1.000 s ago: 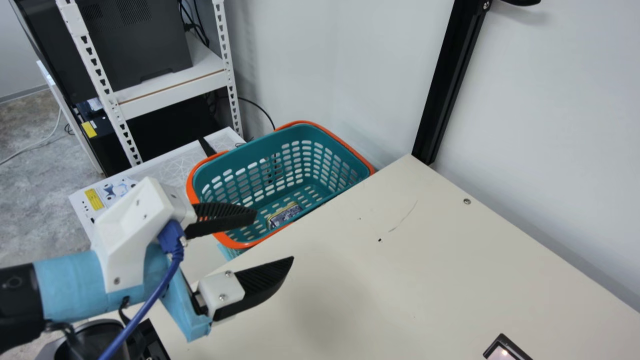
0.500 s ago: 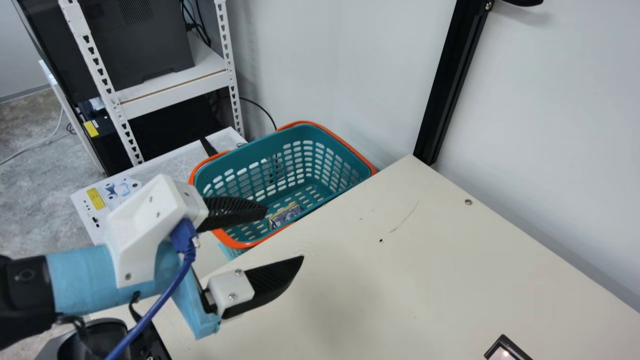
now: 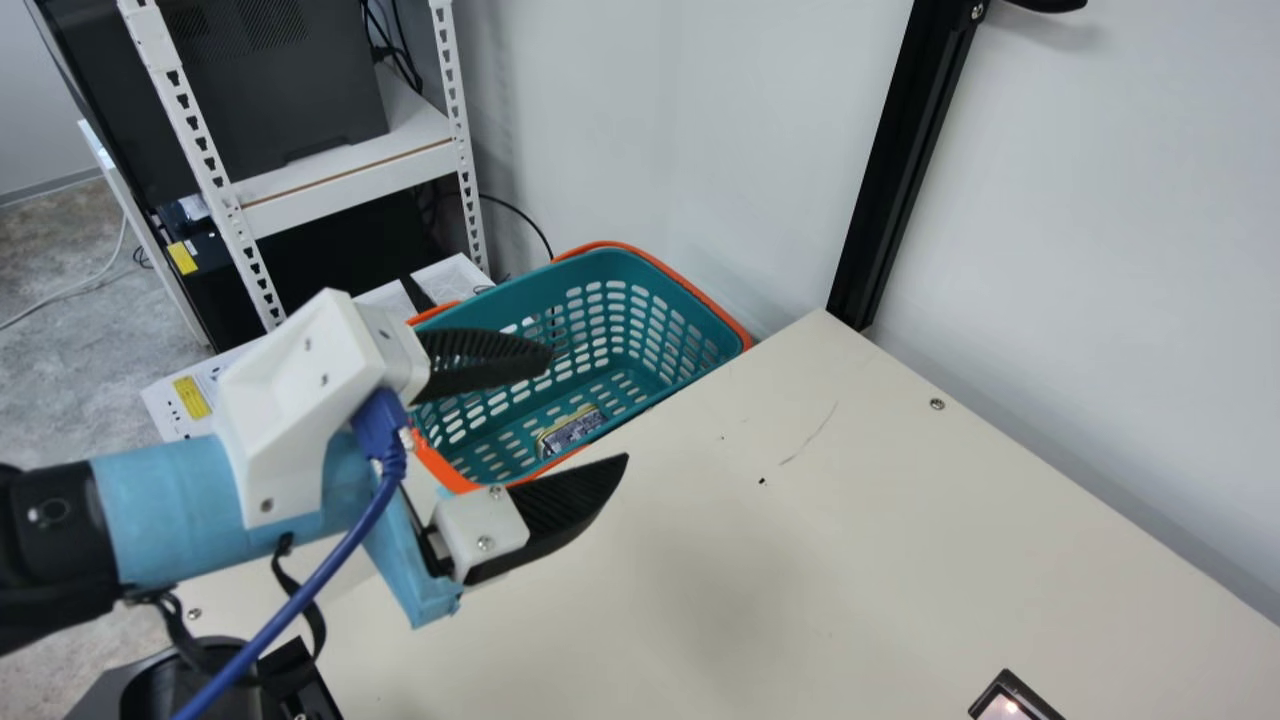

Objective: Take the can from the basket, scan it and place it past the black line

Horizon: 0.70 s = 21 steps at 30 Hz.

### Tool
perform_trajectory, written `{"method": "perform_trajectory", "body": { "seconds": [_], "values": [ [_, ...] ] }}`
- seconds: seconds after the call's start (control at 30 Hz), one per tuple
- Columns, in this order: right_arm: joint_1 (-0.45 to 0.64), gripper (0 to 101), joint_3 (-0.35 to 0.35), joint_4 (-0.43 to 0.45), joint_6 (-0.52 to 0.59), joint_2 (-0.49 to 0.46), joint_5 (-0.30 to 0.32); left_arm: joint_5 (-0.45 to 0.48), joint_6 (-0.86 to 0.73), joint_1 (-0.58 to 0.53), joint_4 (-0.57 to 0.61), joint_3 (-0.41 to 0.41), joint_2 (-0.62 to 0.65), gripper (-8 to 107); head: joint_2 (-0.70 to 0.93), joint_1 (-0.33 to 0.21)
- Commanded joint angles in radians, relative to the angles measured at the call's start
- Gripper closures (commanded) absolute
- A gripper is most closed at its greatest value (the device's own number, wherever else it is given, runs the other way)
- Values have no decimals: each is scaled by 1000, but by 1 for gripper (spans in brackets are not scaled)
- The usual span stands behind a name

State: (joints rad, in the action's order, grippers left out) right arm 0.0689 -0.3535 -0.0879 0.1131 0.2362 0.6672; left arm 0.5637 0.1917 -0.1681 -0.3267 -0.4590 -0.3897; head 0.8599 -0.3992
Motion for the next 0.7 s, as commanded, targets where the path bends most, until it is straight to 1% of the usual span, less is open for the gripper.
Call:
{"method": "perform_trajectory", "body": {
  "seconds": [0.0,0.23,0.4,0.53,0.67],
  "values": [
    [0,0,0,0,0,0,0,7,21,-4,-44,-14,-1,9,37,-37],
    [0,0,0,0,0,0,0,44,126,-29,-169,-61,-8,9,37,-37],
    [0,0,0,0,0,0,0,94,219,-75,-257,-93,-9,9,37,-37],
    [0,0,0,0,0,0,0,161,303,-138,-331,-117,2,9,37,-37],
    [0,0,0,0,0,0,0,268,398,-240,-424,-142,28,9,37,-37]
  ]
}}
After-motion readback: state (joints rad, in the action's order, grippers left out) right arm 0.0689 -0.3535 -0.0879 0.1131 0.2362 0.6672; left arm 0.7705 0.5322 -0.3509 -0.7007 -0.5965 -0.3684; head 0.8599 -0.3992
